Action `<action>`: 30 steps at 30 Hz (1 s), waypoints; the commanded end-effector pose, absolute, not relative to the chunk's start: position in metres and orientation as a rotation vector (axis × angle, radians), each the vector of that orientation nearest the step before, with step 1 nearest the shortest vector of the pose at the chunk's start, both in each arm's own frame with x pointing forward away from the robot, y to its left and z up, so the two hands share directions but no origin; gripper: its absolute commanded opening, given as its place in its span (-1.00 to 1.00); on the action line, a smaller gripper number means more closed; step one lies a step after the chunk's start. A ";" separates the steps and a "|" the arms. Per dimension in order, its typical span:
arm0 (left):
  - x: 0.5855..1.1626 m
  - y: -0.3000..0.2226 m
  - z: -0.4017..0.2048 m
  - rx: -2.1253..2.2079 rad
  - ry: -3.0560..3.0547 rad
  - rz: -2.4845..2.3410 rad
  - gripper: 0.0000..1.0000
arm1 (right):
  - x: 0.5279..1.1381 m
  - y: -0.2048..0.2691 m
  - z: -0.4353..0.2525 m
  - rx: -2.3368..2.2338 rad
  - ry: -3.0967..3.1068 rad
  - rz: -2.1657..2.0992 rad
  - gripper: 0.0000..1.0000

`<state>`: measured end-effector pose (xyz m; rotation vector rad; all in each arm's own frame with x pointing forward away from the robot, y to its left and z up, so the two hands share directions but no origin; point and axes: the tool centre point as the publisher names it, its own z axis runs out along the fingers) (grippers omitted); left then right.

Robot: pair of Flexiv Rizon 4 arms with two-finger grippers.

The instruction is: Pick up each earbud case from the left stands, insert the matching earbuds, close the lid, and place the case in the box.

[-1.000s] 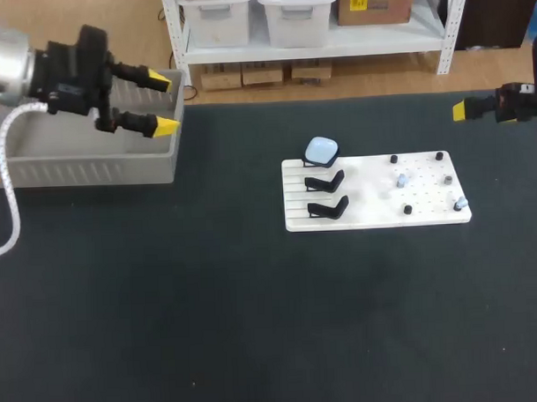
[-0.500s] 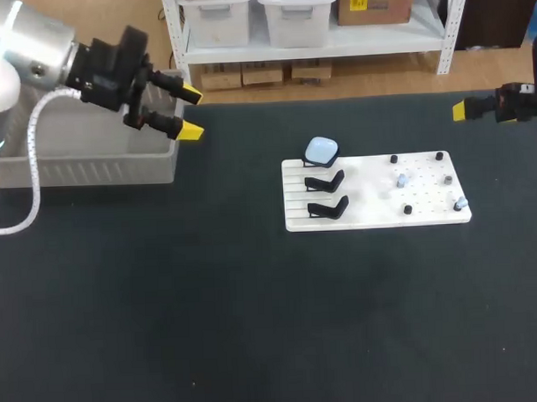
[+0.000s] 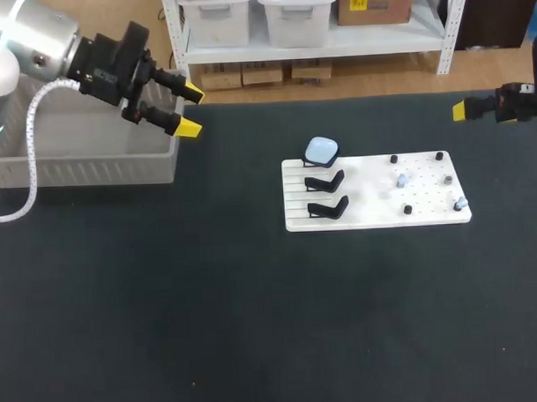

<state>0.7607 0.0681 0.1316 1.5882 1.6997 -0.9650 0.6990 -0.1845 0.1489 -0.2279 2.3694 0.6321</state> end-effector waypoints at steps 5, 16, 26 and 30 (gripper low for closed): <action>0.753 0.049 0.112 1.586 1.668 -0.937 1.00 | 0.699 -0.184 0.149 -0.227 2.371 0.630 1.00; 0.768 0.007 0.095 1.699 1.609 -0.999 1.00 | 0.699 -0.184 0.149 -0.227 2.371 0.630 1.00; 0.774 -0.018 0.079 1.724 1.615 -1.018 1.00 | 0.699 -0.184 0.149 -0.227 2.371 0.630 1.00; 0.772 -0.025 0.074 1.709 1.606 -1.036 1.00 | 0.699 -0.184 0.149 -0.227 2.371 0.630 1.00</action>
